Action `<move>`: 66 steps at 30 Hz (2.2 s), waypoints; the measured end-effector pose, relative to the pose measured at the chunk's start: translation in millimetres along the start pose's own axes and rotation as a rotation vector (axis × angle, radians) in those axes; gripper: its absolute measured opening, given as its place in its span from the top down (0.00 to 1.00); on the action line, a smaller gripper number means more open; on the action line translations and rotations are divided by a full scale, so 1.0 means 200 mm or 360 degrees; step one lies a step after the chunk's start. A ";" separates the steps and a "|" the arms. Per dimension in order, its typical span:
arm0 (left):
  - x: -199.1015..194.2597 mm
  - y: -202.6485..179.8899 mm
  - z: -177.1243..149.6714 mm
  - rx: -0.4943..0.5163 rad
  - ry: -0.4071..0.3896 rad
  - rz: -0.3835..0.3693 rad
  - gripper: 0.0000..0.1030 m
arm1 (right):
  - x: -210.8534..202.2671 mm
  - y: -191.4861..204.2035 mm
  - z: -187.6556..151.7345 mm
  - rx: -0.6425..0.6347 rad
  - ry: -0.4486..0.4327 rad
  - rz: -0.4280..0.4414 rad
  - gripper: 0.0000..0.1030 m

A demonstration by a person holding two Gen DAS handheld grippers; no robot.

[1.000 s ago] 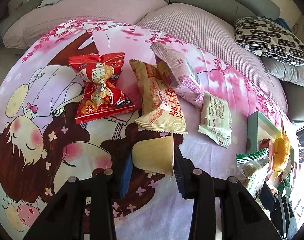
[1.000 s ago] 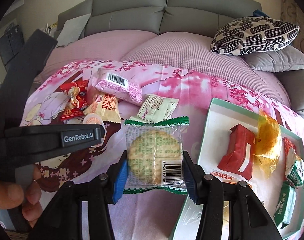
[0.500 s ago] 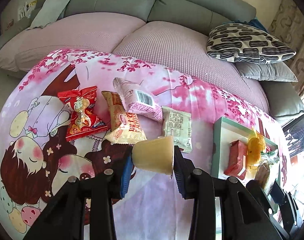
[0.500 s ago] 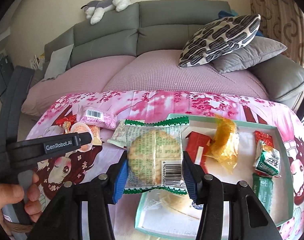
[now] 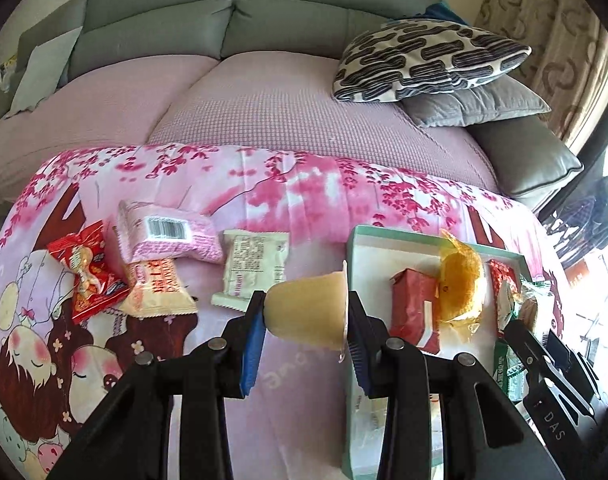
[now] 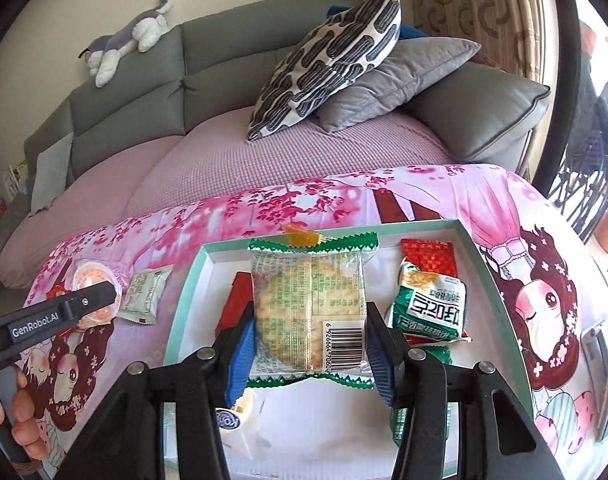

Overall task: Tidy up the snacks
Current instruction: 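Lift the pudding cup and biscuit pack and carry them over the tray, then lower both items into the tray and open both tools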

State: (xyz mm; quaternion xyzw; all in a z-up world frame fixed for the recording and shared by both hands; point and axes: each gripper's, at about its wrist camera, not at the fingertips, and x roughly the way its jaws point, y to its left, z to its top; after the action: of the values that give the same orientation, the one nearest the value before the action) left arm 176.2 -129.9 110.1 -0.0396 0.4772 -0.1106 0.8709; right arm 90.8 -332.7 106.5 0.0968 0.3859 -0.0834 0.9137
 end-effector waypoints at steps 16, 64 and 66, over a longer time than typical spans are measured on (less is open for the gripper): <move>0.34 -0.33 0.06 0.0246 0.0140 -0.0069 0.61 | 0.19 -0.10 -0.02 0.0070 0.0099 -0.0042 0.49; 0.08 -0.14 -0.14 0.0160 0.0144 0.0059 0.61 | 0.19 -0.13 -0.07 0.0081 0.0206 -0.0039 0.41; 0.09 -0.10 -0.16 0.0129 0.0155 0.0074 0.61 | 0.18 -0.13 -0.07 0.0080 0.0205 -0.0039 0.41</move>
State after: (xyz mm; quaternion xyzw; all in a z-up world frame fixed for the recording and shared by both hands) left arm 155.3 -152.5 82.4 0.0121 0.5150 -0.1114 0.8499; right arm 100.0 -357.8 68.3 0.1202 0.4429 -0.0979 0.8831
